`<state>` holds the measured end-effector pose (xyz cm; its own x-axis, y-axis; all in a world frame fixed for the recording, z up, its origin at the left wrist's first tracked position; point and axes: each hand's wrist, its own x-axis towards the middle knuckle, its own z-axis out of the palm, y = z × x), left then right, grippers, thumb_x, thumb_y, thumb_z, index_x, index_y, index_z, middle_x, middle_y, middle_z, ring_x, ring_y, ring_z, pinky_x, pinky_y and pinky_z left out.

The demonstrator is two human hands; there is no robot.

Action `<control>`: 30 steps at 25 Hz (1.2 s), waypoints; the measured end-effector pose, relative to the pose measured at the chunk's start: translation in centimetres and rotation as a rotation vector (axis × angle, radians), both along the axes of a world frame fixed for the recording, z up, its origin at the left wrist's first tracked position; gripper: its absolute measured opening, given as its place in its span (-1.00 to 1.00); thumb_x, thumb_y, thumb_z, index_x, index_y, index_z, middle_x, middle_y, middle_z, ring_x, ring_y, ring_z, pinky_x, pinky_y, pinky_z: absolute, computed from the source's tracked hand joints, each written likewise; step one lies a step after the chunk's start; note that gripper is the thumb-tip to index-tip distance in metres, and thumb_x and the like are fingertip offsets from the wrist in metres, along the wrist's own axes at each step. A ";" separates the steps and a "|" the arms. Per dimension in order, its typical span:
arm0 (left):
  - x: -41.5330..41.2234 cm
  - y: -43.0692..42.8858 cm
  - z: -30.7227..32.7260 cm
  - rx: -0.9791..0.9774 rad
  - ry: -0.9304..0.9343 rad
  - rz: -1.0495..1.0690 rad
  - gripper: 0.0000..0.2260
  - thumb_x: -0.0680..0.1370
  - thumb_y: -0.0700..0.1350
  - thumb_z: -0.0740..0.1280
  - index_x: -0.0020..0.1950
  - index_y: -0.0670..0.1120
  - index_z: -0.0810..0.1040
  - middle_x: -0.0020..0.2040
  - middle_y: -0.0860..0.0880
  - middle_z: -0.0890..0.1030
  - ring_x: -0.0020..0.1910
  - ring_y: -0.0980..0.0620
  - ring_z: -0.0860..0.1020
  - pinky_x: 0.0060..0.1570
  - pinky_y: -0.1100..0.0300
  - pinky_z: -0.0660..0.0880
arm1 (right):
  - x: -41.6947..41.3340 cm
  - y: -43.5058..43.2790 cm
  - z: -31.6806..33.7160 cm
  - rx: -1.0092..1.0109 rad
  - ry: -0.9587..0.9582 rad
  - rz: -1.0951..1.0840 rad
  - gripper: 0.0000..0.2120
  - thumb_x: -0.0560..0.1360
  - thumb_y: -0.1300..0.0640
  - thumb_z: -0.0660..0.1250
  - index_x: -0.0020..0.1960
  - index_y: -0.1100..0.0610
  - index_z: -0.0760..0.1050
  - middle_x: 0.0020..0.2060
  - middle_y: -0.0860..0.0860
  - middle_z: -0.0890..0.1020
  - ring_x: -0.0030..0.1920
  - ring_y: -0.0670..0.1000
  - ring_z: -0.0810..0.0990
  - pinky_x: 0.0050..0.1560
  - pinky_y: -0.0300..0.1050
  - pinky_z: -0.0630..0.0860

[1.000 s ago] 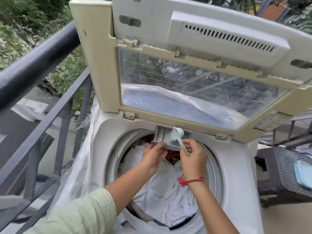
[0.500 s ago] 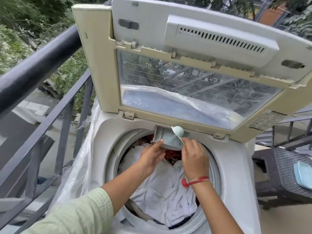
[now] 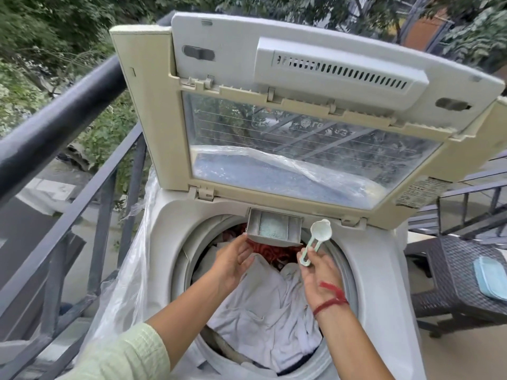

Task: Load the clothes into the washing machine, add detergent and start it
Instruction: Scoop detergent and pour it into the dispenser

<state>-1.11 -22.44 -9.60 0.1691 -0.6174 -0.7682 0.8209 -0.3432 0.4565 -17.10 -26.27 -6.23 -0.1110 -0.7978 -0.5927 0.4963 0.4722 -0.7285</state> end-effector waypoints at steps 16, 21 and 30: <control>-0.2 -2.4 2.7 0.010 0.015 0.185 -0.44 0.62 0.13 0.12 0.42 -0.29 0.29 0.38 -0.26 0.41 0.35 -0.12 0.43 0.29 0.08 0.38 | 2.0 -0.6 0.0 0.030 -0.415 -0.031 -0.79 0.56 0.29 0.17 -0.20 0.12 0.48 -0.37 -0.03 0.64 -0.09 -0.01 0.52 0.09 -0.14 0.44; 0.0 -3.5 3.6 -0.090 0.127 0.258 -0.28 0.58 0.26 0.08 0.48 -0.29 0.19 0.31 -0.23 0.46 0.30 -0.09 0.45 0.38 0.07 0.30 | 1.6 -1.9 0.1 -0.016 -0.497 0.011 -0.81 0.57 0.25 0.13 -0.08 0.10 0.50 -0.21 0.00 0.63 -0.01 0.00 0.55 -0.06 -0.18 0.59; -0.1 -4.6 4.7 -0.139 0.227 0.296 -0.37 0.48 0.35 0.15 0.09 -0.23 0.45 -0.08 -0.17 0.46 -0.11 -0.05 0.49 -0.02 0.14 0.41 | 2.1 -3.5 1.1 -0.033 -0.446 0.093 -0.78 0.57 0.22 0.14 -0.15 0.03 0.49 -0.30 -0.11 0.65 -0.01 -0.04 0.50 0.30 -0.08 0.26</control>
<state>-1.18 -27.05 -4.87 0.1907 -0.6684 -0.7189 0.9605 -0.0242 0.2773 -15.03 -29.79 -5.14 0.2227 -0.8112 -0.5407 0.7214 0.5102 -0.4683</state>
